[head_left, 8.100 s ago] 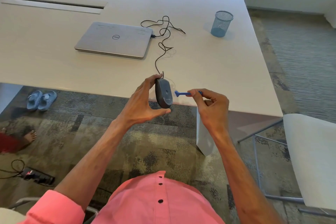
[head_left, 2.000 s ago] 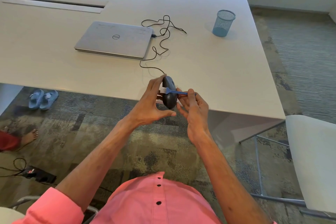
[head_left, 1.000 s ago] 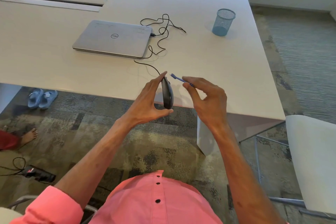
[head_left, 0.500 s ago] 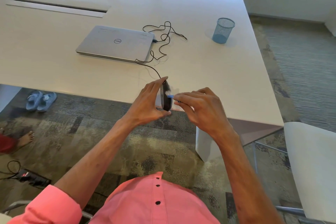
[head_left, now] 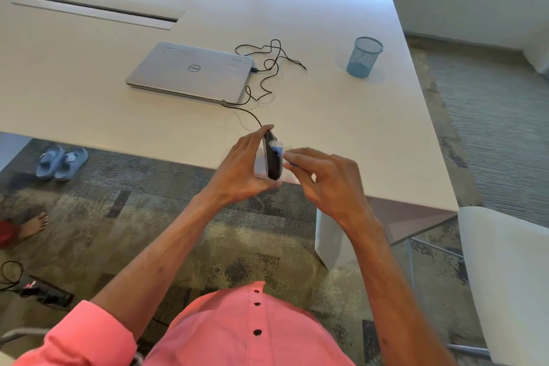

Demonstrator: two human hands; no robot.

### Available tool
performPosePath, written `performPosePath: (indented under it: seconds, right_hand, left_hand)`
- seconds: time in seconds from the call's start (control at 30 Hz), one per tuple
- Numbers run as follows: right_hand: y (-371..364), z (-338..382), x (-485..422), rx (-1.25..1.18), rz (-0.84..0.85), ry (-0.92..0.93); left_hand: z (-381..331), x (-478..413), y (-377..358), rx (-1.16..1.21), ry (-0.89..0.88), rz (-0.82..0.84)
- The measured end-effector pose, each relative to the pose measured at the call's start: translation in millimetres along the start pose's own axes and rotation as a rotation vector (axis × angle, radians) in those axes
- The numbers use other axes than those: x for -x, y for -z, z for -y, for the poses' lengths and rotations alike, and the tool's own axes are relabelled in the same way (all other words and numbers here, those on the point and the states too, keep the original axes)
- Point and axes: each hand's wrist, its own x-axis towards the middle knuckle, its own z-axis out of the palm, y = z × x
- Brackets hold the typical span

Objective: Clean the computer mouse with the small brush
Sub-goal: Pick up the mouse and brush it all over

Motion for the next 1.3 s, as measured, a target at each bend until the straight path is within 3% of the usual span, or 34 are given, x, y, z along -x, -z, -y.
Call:
performPosePath:
  seconds: [0.2,0.47,0.57,0.73,0.87,1.03,1.2,1.3]
  right_hand:
    - [9.9,0.5,10.7,-0.129,0.2,-0.047]
    - [8.0,-0.7,12.2,0.032,0.094,-0.158]
    - [4.1,5.8,15.7,-0.057,0.109,-0.19]
    - [5.4,3.9,20.1,-0.428,0.067,-0.264]
    - [4.2,5.2,17.4,-0.33,-0.125,-0.327]
    - [-10.8,18.2,21.6,-0.459,-0.077,-0.538]
    - [-13.2,33.9,26.4,-0.53,-0.027,-0.472]
    - [-11.4,35.0,22.3,-0.525,-0.157,-0.47]
  left_hand:
    - [6.2,6.5,-0.3,0.047,0.037,-0.002]
    - [8.2,6.5,-0.3,0.064,0.026,-0.043]
    - [6.6,6.3,1.1,0.062,0.027,-0.046]
    - [11.9,9.4,4.4,0.04,0.042,-0.043]
    - [10.4,11.8,2.1,0.037,0.039,-0.045]
    - [5.3,10.4,-0.8,0.04,0.047,-0.075]
    - [2.3,8.2,3.9,0.059,0.069,-0.075]
    - [0.0,4.6,4.5,0.053,0.063,-0.079]
